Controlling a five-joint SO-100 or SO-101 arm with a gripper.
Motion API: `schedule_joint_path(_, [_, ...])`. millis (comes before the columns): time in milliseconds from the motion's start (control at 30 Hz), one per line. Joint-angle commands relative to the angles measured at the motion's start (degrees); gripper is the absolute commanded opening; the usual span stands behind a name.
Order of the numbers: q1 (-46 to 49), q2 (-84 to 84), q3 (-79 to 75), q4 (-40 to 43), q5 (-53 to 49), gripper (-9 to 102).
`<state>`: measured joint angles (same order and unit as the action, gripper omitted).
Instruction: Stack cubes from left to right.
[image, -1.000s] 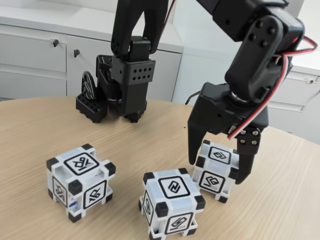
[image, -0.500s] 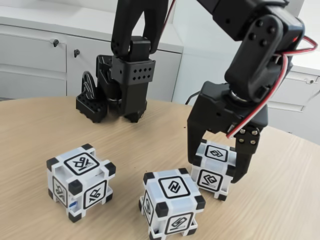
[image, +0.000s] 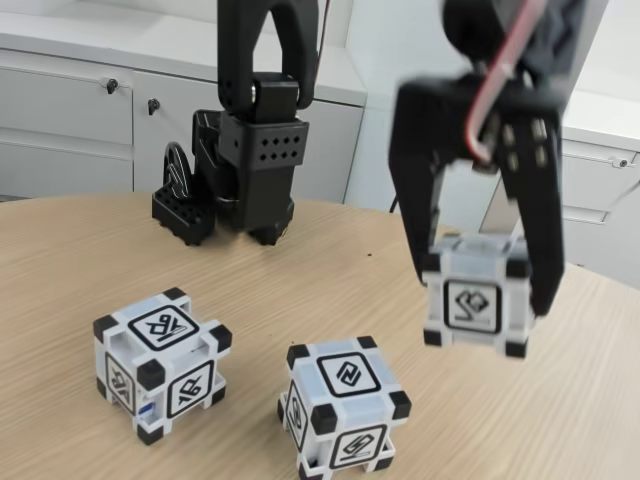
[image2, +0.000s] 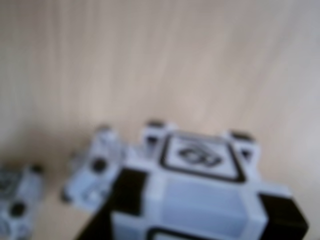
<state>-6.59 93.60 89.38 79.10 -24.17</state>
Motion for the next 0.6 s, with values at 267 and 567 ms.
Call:
schedule_joint_path(267, [18.5, 15.6, -2.8, 0.5, 2.3, 20])
schedule_joint_path(567, [31.5, 16.1, -1.8, 0.5, 1.2, 20])
